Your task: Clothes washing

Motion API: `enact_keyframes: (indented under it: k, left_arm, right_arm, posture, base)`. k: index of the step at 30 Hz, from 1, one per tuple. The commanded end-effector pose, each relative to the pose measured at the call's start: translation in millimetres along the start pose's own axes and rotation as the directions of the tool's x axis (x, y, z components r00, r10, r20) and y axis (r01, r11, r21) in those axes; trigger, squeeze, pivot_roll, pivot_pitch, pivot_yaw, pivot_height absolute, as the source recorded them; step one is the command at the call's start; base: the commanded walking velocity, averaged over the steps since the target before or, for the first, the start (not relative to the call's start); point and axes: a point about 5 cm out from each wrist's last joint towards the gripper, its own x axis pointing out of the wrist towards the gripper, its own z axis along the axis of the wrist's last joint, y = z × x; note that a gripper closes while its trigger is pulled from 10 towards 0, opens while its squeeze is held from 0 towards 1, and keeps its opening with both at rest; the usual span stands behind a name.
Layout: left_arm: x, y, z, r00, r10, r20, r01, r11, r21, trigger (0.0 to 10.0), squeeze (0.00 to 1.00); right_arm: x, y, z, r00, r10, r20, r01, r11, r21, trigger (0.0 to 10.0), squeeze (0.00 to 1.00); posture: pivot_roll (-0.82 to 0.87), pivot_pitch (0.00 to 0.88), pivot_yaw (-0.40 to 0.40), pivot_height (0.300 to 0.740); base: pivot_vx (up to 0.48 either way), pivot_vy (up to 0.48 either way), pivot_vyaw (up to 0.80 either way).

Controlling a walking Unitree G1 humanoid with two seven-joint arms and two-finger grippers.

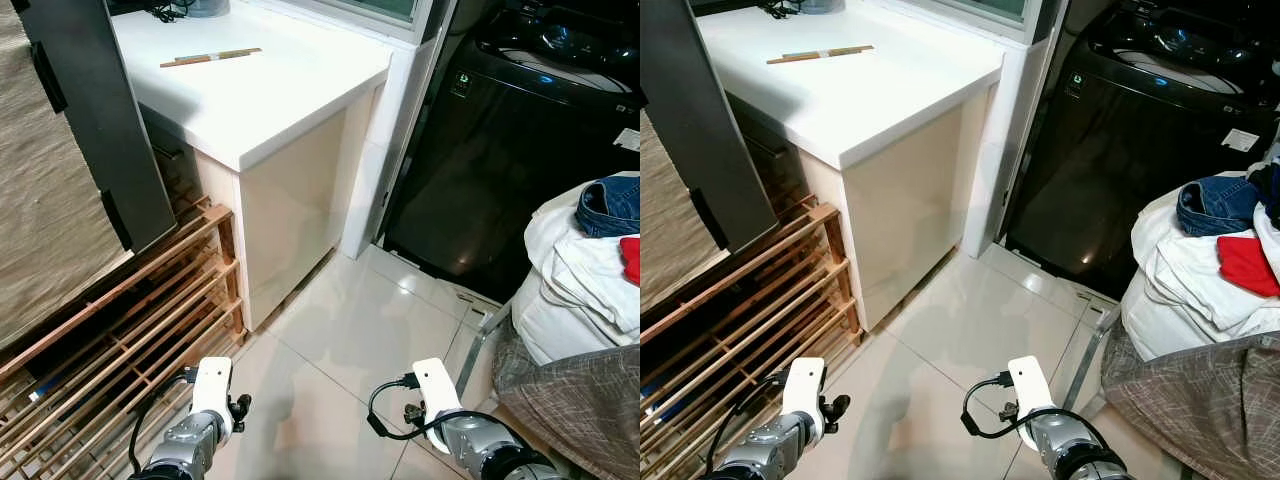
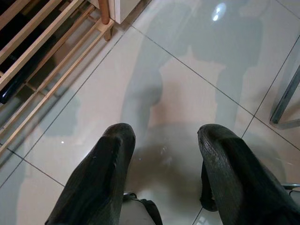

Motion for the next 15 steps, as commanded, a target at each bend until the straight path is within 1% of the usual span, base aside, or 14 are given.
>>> enact_keyframes:
  k: [1, 2, 3, 4, 5, 9, 10, 12, 13, 14, 15]
  left_arm:
    - [2.5, -1.4, -5, 0.982, 0.054, -0.180, -0.007, 0.967, 0.253, 10.0, 0.00]
    - [2.0, -2.3, -9, 0.984, 0.043, -0.173, 0.000, 0.970, 0.244, 10.0, 0.00]
    - [2.0, -2.3, -9, 0.984, 0.043, -0.173, 0.000, 0.970, 0.244, 10.0, 0.00]
    - [1.4, -3.0, -12, 0.986, 0.035, -0.164, 0.006, 0.969, 0.246, 10.0, 0.00]
    - [1.2, -3.1, -13, 0.986, 0.034, -0.163, 0.007, 0.969, 0.246, 10.0, 0.00]
    - [1.0, -0.7, -12, 0.986, 0.048, -0.157, -0.005, 0.964, 0.266, 10.0, 0.00]
    - [1.0, 1.6, -10, 0.988, 0.062, -0.139, -0.022, 0.962, 0.273, 10.0, 0.00]
    - [1.6, 8.9, 2, 0.991, 0.108, -0.081, -0.086, 0.968, 0.235, 10.0, 0.00]
    - [2.0, 12.1, 12, 0.992, 0.118, -0.033, -0.107, 0.968, 0.225, 10.0, 0.00]
    - [2.3, 13.9, 28, 0.995, 0.095, 0.041, -0.102, 0.968, 0.229, 10.0, 0.00]
    - [2.3, 13.9, 28, 0.995, 0.095, 0.041, -0.102, 0.968, 0.229, 10.0, 0.00]
  right_arm:
    - [-9.6, -30.3, -55, 0.965, -0.138, -0.222, 0.181, 0.965, 0.188, 10.0, 0.00]
    - [-8.9, -31.2, -49, 0.973, -0.142, -0.182, 0.176, 0.968, 0.182, 10.0, 0.00]
    - [-8.9, -31.2, -49, 0.973, -0.142, -0.182, 0.176, 0.968, 0.182, 10.0, 0.00]
    - [-8.1, -32.1, -42, 0.981, -0.147, -0.126, 0.171, 0.964, 0.204, 10.0, 0.00]
    - [-8.0, -32.5, -41, 0.982, -0.152, -0.112, 0.173, 0.962, 0.212, 10.0, 0.00]
    - [-8.3, -33.8, -41, 0.981, -0.162, -0.110, 0.182, 0.960, 0.213, 10.0, 0.00]
    - [-8.3, -35.5, -38, 0.981, -0.176, -0.087, 0.191, 0.957, 0.217, 10.0, 0.00]
    - [-8.5, -39.9, -20, 0.980, -0.201, 0.002, 0.193, 0.946, 0.261, 10.0, 0.00]
    - [-9.1, -41.4, -8, 0.976, -0.205, 0.073, 0.180, 0.949, 0.257, 10.0, 0.00]
    - [-10.9, -41.3, 10, 0.967, -0.191, 0.169, 0.154, 0.966, 0.209, 10.0, 0.00]
    - [-10.9, -41.3, 10, 0.967, -0.191, 0.169, 0.154, 0.966, 0.209, 10.0, 0.00]
  posture:
    - [-0.03, 0.000, -0.015, 0.740]
    - [-0.01, 0.000, -0.038, 0.740]
    - [-0.01, 0.000, -0.038, 0.740]
    - [-0.02, 0.000, -0.032, 0.740]
    - [-0.02, 0.000, -0.032, 0.740]
    - [-0.02, 0.000, -0.027, 0.740]
    - [-0.02, 0.000, -0.026, 0.740]
    - [-0.02, 0.000, -0.022, 0.740]
    - [-0.03, 0.000, -0.015, 0.740]
    - [-0.03, 0.000, -0.006, 0.740]
    - [-0.03, 0.000, -0.006, 0.740]
  base:
    - [0.000, 0.000, 0.00]
    - [0.000, 0.000, 0.00]
    - [0.000, 0.000, 0.00]
    - [0.000, 0.000, 0.00]
    - [0.000, 0.000, 0.00]
    - [0.000, 0.000, 0.00]
    - [0.000, 0.000, 0.00]
    - [0.000, 0.000, 0.00]
    - [0.000, 0.000, 0.00]
    - [0.000, 0.000, 0.00]
    - [0.000, 0.000, 0.00]
